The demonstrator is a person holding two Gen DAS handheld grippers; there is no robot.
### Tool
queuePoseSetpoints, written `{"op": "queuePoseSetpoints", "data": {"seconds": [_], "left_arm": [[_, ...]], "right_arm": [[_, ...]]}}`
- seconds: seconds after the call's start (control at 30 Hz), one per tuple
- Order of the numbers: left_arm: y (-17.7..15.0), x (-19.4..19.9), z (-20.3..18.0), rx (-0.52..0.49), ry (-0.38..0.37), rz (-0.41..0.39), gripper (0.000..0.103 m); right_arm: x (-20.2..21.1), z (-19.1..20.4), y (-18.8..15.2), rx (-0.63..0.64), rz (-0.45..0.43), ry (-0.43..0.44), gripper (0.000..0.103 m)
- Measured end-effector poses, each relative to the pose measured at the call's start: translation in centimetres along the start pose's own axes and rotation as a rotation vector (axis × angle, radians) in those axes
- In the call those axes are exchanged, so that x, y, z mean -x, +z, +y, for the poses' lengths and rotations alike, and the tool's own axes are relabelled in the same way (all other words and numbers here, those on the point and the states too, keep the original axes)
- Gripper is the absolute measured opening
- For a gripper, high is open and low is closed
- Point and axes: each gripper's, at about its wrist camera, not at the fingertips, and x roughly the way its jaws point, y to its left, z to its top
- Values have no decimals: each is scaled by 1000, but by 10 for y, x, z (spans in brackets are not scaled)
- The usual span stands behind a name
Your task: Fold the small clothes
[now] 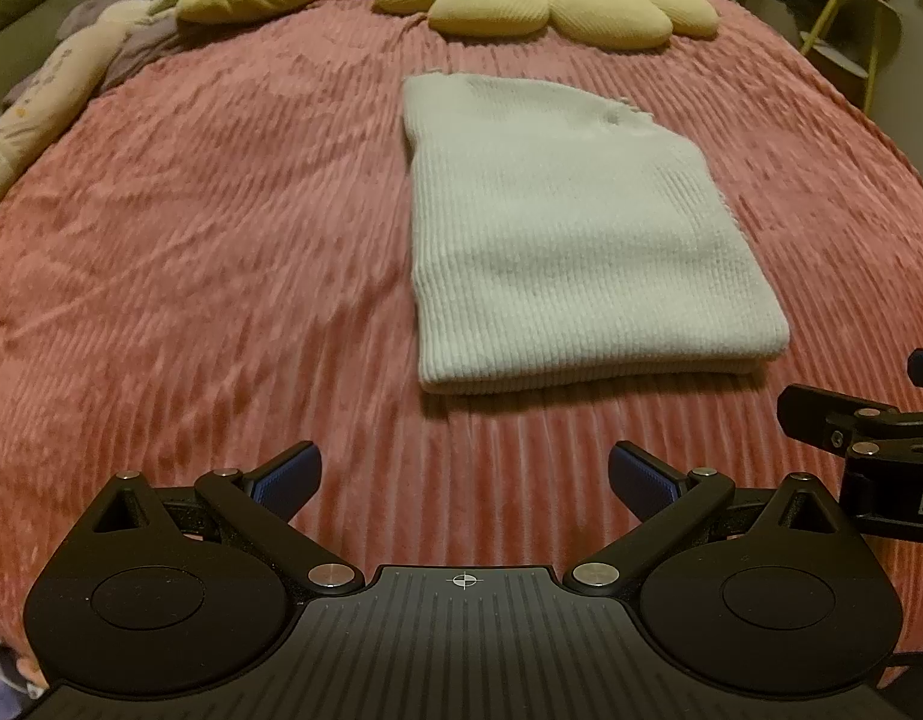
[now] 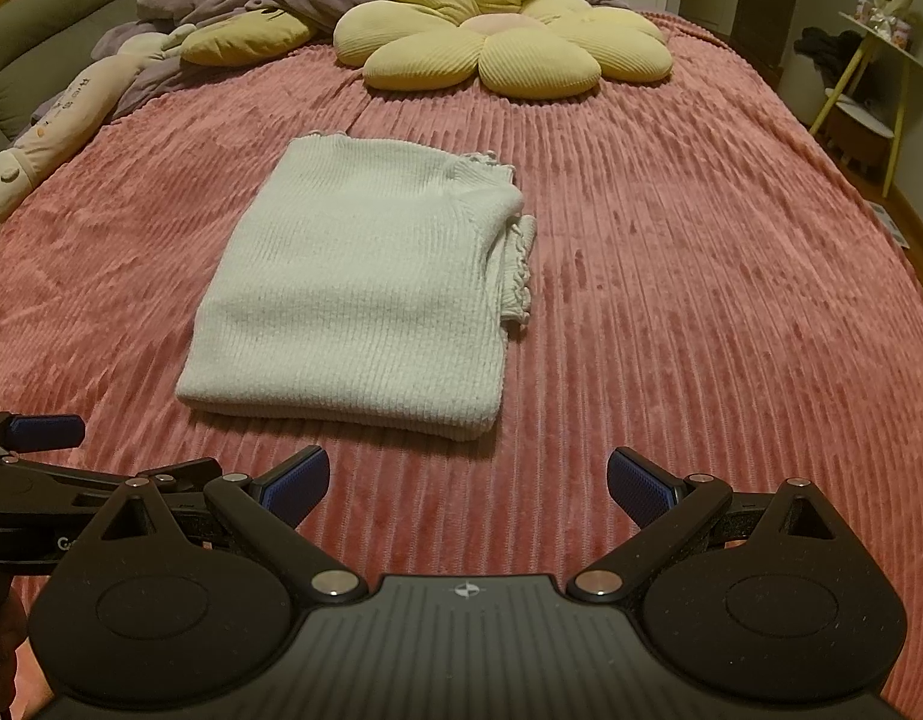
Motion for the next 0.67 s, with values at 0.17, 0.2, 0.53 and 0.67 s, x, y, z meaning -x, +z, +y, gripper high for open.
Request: {"op": "queuePoseSetpoints", "data": {"seconds": [0.17,0.2,0.53,0.67], "left_arm": [[-1,1,1,2,-2,5,103],[-1,0,1,2,-2,6,103],[-1,-4,3,-2,-15,53,103],[-2,-4,2,-6,-17,56,103]], "right_arm": [[0,0,0,-1,1,-1,99],[0,0,0,0,0,-1,99],[-2,1,-3,-8,0,-7,99],[-2,1,-3,-8,0,-8,99]]}}
